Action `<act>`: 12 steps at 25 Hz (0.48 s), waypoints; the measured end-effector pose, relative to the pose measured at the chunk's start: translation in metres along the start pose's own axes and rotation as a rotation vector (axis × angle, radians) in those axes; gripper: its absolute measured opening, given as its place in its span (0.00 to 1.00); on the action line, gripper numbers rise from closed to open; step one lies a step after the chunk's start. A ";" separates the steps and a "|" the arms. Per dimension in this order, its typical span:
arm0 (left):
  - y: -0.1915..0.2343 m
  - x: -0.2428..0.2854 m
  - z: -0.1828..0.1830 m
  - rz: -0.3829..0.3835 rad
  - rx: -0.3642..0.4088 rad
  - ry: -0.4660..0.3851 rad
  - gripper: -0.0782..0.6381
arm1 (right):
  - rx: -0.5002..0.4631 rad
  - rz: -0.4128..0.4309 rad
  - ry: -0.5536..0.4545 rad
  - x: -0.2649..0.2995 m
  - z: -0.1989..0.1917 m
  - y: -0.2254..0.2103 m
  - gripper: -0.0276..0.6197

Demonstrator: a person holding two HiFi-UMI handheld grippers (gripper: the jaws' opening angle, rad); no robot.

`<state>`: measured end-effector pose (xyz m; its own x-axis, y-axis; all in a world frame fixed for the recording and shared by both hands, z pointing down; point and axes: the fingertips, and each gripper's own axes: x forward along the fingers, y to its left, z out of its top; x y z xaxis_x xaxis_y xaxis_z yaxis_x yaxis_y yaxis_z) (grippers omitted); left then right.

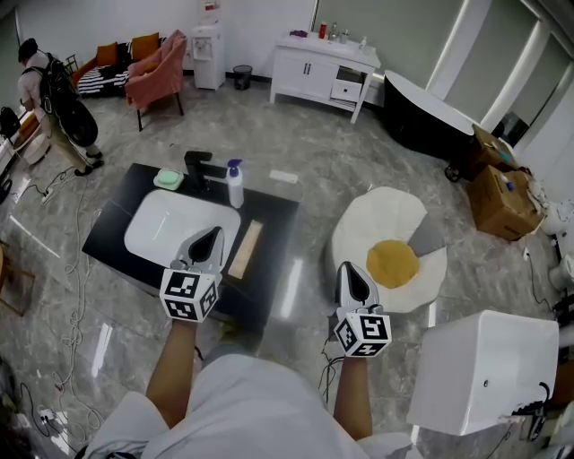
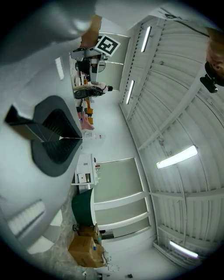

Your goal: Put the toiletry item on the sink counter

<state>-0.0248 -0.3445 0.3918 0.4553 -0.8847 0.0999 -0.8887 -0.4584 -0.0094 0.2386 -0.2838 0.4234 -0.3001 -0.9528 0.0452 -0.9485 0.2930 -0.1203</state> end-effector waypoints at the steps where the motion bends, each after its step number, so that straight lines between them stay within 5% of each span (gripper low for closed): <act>1: -0.001 0.000 0.001 -0.001 0.003 -0.001 0.11 | -0.002 -0.001 -0.001 -0.001 0.001 -0.001 0.05; 12: -0.001 0.002 0.013 -0.018 0.019 -0.029 0.11 | -0.019 -0.015 -0.010 0.004 0.010 -0.006 0.05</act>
<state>-0.0225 -0.3475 0.3796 0.4728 -0.8783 0.0711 -0.8793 -0.4755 -0.0263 0.2443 -0.2904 0.4141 -0.2850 -0.9578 0.0373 -0.9547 0.2802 -0.1007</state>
